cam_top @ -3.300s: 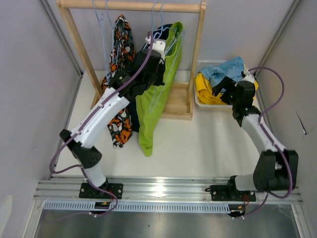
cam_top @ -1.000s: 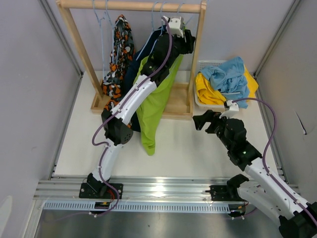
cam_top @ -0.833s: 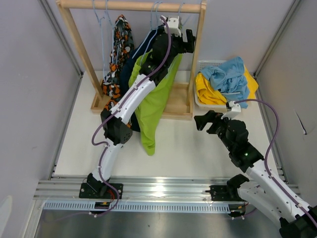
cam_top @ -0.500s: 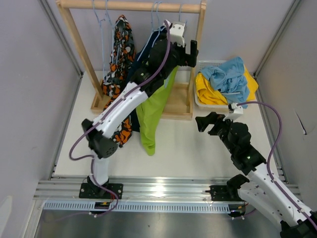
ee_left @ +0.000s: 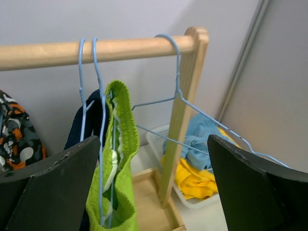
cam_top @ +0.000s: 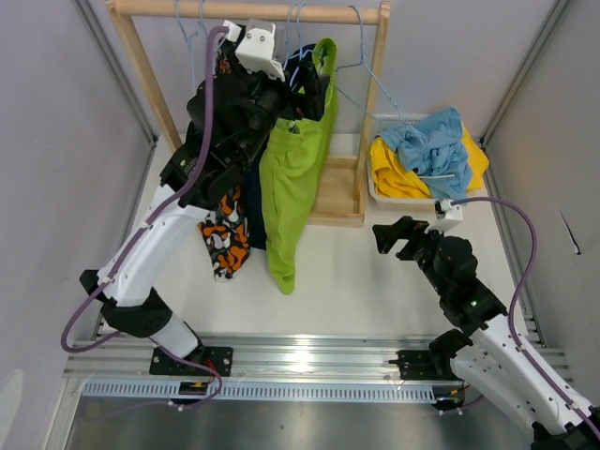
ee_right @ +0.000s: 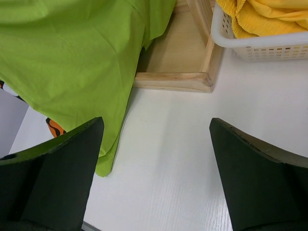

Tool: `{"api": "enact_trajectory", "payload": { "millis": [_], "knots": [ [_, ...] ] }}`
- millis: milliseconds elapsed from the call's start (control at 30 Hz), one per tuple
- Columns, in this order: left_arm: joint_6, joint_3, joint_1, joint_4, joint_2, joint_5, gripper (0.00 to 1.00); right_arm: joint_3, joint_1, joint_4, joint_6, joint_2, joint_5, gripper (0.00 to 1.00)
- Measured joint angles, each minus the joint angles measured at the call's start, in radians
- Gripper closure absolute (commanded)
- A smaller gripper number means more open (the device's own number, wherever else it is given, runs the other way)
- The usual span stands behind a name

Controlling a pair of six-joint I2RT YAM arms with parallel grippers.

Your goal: Remove the shorts from the hanger

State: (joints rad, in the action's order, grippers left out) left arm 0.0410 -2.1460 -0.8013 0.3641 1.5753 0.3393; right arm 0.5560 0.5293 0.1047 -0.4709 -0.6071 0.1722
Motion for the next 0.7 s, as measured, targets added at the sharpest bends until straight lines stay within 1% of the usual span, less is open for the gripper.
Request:
{"api": "enact_trajectory", "payload": {
  "millis": [300,400,500,600,700],
  "knots": [
    [-0.035,-0.001,0.056,0.091,0.119,0.048,0.01,-0.002,0.000,0.017,0.001,0.024,0.007,0.02],
    [-0.041,0.000,0.069,0.112,0.145,0.058,0.01,-0.002,0.000,0.026,0.002,0.032,0.008,0.02],
    [-0.040,0.007,0.085,0.119,0.146,0.061,0.03,-0.002,0.000,0.040,0.005,0.035,0.014,0.02],
    [-0.037,0.022,0.100,0.112,0.143,0.068,0.08,-0.003,0.000,0.047,0.005,0.035,0.016,0.02],
    [-0.029,0.053,0.111,0.109,0.142,0.069,0.18,-0.010,0.000,0.047,0.005,0.035,0.022,0.02]
  ]
}}
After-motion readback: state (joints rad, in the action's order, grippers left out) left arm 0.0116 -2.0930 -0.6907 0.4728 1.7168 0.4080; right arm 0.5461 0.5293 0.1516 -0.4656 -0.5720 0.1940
